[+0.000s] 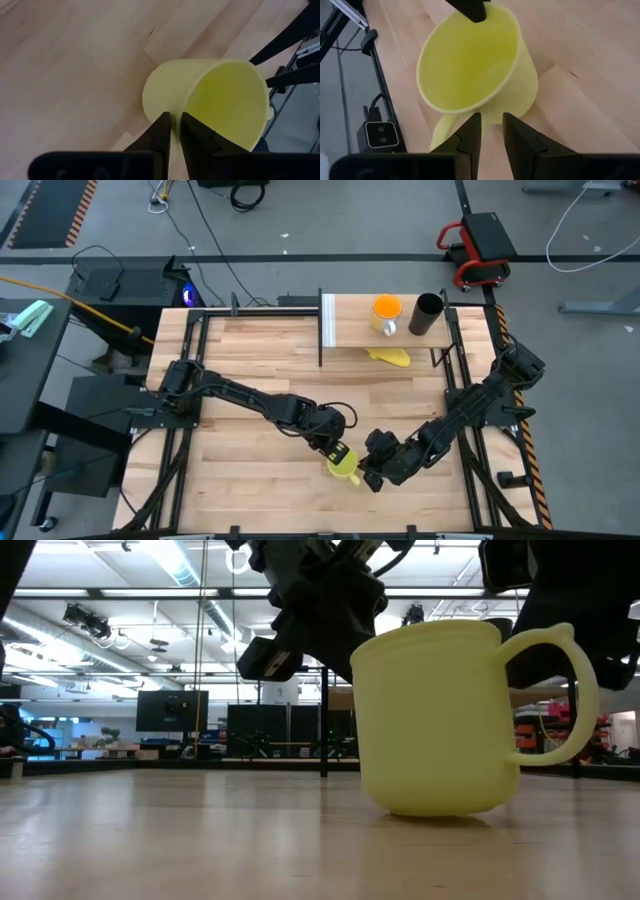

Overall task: Stack small to large cups/mugs on shelf
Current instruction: Put the yellow mug on the shelf

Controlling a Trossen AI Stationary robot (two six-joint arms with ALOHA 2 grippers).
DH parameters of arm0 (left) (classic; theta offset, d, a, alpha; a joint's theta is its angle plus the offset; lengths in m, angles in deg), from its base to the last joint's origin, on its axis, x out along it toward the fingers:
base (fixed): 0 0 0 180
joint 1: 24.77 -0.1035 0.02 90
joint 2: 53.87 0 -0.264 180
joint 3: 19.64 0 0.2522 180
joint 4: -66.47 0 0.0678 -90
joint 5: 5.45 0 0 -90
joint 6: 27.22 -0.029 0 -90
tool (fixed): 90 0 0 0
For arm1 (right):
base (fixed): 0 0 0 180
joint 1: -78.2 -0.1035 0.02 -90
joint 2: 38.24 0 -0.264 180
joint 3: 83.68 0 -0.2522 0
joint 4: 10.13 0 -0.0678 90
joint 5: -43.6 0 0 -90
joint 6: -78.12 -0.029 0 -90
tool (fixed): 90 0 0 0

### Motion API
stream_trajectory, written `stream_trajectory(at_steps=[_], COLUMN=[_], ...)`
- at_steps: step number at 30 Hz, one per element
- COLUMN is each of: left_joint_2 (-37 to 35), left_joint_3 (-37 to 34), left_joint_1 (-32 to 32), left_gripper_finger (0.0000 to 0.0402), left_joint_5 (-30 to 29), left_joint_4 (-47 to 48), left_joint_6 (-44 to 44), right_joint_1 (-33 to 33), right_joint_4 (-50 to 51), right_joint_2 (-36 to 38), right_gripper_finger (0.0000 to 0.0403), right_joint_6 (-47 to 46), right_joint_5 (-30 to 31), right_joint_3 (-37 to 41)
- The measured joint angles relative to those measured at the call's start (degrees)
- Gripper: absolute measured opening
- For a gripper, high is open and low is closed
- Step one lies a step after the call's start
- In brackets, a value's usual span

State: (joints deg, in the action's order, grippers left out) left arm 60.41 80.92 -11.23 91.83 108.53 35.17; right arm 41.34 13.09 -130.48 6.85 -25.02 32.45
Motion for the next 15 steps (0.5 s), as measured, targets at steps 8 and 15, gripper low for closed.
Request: stream_trajectory(at_steps=[8,15], left_joint_2=[0.09,0.09], left_joint_3=[-0.1,-0.12], left_joint_1=[-0.2,-0.26], left_gripper_finger=[0.0023,0.0017], left_joint_5=[-0.15,-0.19], left_joint_4=[-0.62,-0.64], left_joint_6=[0.0,0.02], right_joint_1=[0.69,0.71], right_joint_4=[-0.03,-0.03], right_joint_2=[0.04,0.07], right_gripper_finger=[0.0087,0.0087], right_joint_6=[1.45,1.86], right_joint_5=[-0.07,-0.08], right_joint_3=[0.0,0.0])
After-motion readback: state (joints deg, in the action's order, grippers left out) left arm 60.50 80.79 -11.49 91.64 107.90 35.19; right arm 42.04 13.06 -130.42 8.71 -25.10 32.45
